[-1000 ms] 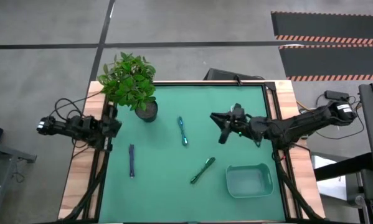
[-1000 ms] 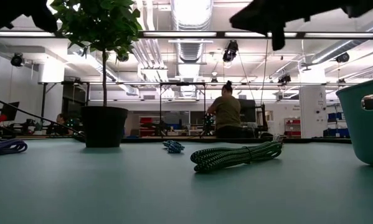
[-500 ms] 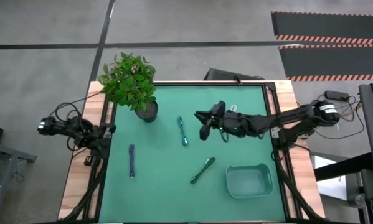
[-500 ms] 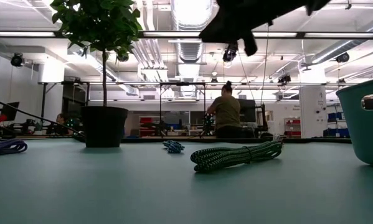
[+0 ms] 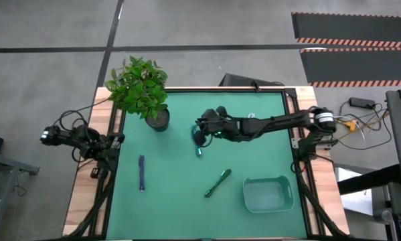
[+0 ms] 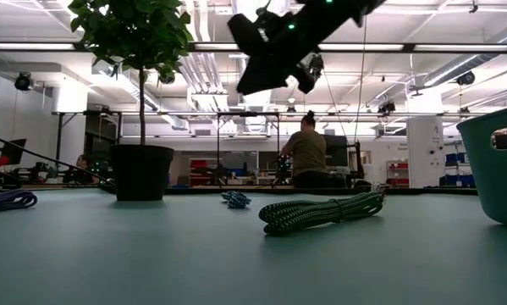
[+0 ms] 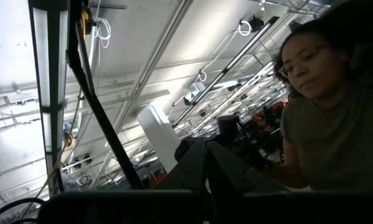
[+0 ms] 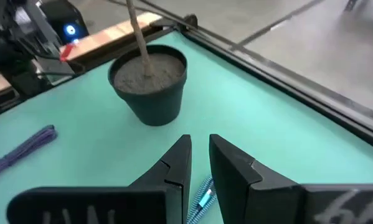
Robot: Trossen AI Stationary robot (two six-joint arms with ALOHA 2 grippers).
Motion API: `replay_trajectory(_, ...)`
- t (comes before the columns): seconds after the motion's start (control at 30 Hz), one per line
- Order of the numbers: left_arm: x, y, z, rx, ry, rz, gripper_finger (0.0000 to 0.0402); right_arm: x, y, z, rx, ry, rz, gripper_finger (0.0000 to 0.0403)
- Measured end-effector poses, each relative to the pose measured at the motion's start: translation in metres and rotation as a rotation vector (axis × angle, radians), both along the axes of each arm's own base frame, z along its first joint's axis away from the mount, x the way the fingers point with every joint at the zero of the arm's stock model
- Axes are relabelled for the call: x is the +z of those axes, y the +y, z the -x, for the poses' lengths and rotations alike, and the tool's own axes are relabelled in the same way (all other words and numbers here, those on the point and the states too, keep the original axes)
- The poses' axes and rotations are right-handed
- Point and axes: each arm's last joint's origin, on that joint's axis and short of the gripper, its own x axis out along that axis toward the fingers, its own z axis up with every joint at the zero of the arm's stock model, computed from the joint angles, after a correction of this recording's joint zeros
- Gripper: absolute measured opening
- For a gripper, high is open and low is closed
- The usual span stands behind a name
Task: Pick and place USB-C Cables
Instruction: Put the black blue charger cable into the green bin
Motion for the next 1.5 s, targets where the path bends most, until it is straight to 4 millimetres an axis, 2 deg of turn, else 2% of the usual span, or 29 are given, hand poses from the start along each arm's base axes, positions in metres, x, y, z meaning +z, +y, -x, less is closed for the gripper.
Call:
replay_trajectory(0.2,0.0,0.0,0.0,0.0,-0.002,0.001,0.0,-0.009,-0.006,-0.023,-0.027,0.117,-0.057,0.0047)
replay_trajectory(0.4,0.0,0.0,0.0,0.001,-0.006,0.002,0.0,-0.019,-0.017,-0.039,0.009,0.166,-0.2,0.0047)
replay_trajectory(0.53,0.001,0.0,0.001,0.001,-0.008,0.002,0.0,-0.028,-0.023,-0.041,-0.001,0.199,-0.277,0.0047)
replay_trajectory(0.73,0.002,0.0,0.001,0.001,-0.024,0.006,0.0,-0.039,-0.025,-0.041,-0.03,0.229,-0.304,0.0047)
replay_trajectory(1.0,0.002,0.0,0.002,0.001,-0.028,0.007,0.0,-0.083,-0.027,-0.049,-0.053,0.338,-0.33,0.0051)
replay_trajectory(1.17,0.002,0.0,0.002,0.003,-0.028,0.009,0.0,-0.102,-0.028,-0.058,-0.063,0.378,-0.337,0.0082)
replay_trajectory(1.37,0.002,0.0,0.002,0.003,-0.028,0.009,0.0,-0.104,-0.032,-0.066,-0.083,0.41,-0.347,0.0142)
replay_trajectory(1.5,0.002,0.001,0.002,0.006,-0.027,0.01,0.0,-0.099,-0.033,-0.067,-0.088,0.422,-0.349,0.0174)
